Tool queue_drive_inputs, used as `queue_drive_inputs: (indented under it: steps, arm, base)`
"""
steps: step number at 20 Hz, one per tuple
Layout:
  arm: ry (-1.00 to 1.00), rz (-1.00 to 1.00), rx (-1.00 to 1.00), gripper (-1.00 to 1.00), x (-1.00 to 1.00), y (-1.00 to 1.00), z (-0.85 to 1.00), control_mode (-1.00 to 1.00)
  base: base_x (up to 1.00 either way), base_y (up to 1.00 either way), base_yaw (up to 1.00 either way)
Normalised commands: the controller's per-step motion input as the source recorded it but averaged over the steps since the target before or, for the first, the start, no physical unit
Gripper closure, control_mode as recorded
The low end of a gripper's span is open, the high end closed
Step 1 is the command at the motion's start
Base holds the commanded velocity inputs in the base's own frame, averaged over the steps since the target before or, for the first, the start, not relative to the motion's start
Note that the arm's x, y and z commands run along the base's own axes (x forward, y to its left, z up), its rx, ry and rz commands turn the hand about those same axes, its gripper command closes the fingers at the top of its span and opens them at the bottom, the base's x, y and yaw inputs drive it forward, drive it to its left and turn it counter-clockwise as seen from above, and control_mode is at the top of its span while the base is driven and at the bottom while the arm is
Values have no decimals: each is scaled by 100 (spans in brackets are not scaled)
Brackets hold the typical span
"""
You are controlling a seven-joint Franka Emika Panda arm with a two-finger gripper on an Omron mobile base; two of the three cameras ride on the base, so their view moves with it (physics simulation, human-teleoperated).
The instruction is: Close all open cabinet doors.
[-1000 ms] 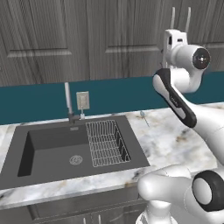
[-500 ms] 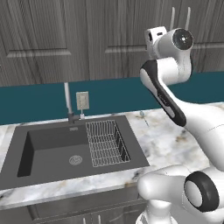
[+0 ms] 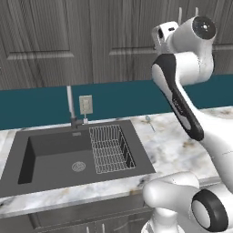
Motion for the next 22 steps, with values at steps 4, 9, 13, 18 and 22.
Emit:
queue_drive_inputs:
  steps: [4, 9, 13, 18, 22]
  arm:
    - [-25, 6, 19, -100, -100, -73, -7, -100]
    - [-27, 9, 13, -100, -100, -62, -22, -100]
    - [-20, 5, 6, -100, -87, -17, -16, -100]
    - [-4, 2, 3, -100, -46, -1, -5, -100]
    - [0, 3, 2, -100, -18, 0, -2, -100]
  base:
    - [0, 0, 0]
    - [0, 0, 0]
    - [0, 0, 0]
    - [0, 0, 0]
    - [0, 0, 0]
